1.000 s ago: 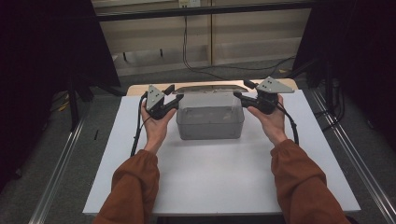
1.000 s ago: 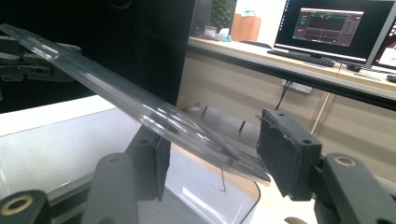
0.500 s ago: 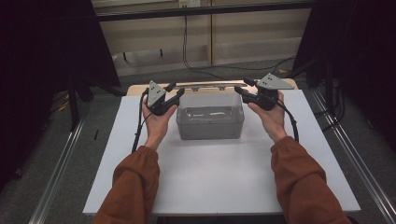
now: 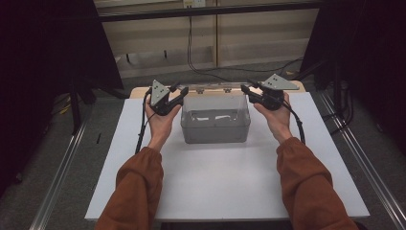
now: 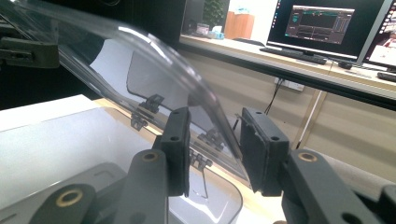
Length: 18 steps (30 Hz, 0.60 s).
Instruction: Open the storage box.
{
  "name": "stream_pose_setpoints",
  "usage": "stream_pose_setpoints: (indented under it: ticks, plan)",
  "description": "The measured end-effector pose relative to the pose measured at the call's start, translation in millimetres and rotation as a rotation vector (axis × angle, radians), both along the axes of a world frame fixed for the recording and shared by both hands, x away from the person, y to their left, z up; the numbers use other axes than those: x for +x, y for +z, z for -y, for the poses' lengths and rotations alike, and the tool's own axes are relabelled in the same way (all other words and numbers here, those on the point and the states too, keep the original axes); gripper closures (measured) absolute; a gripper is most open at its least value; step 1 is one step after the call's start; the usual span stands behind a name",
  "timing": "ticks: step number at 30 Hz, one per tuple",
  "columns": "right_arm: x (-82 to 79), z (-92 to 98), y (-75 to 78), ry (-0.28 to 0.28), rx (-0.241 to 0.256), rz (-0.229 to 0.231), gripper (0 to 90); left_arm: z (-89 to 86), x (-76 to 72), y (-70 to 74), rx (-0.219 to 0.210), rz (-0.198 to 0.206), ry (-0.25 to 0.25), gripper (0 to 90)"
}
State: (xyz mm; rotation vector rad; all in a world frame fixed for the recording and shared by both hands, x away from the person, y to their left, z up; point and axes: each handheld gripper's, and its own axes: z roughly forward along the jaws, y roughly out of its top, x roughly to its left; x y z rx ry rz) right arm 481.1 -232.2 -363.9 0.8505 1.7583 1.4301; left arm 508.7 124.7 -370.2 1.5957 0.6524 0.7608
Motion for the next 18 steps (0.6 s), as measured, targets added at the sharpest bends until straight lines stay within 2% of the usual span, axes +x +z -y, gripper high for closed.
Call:
stream_pose_setpoints:
  ticks: [4, 7, 10, 12, 14, 15, 18]
  plan:
    - [2.7, 0.2, 0.7, -0.003, 0.005, 0.006, 63.2, 0.3, 2.7, -0.3, -0.001, 0.001, 0.011, 59.9]
    - [3.9, -0.2, 0.7, -0.007, 0.006, 0.009, 63.4, -1.4, 7.3, 0.6, 0.022, -0.005, 0.017, 59.5]
    - [4.9, 0.3, 0.0, -0.010, 0.022, 0.006, 63.3, -1.4, 9.6, 0.5, 0.021, -0.009, 0.023, 59.5]
    - [8.5, 0.8, -3.5, -0.020, 0.052, -0.002, 63.2, -0.5, 13.1, -1.0, 0.017, -0.022, 0.019, 59.5]
    - [11.3, 1.1, -5.8, -0.026, 0.045, -0.001, 63.3, 0.0, 14.3, -1.6, 0.011, -0.023, 0.022, 59.5]
    - [12.7, 1.4, -6.7, -0.027, 0.052, -0.009, 63.2, 1.6, 16.6, -3.4, -0.005, -0.030, 0.016, 59.5]
    - [16.3, 2.4, -7.9, -0.029, 0.046, -0.012, 63.1, 2.1, 18.8, -4.5, 0.006, -0.029, 0.016, 59.6]
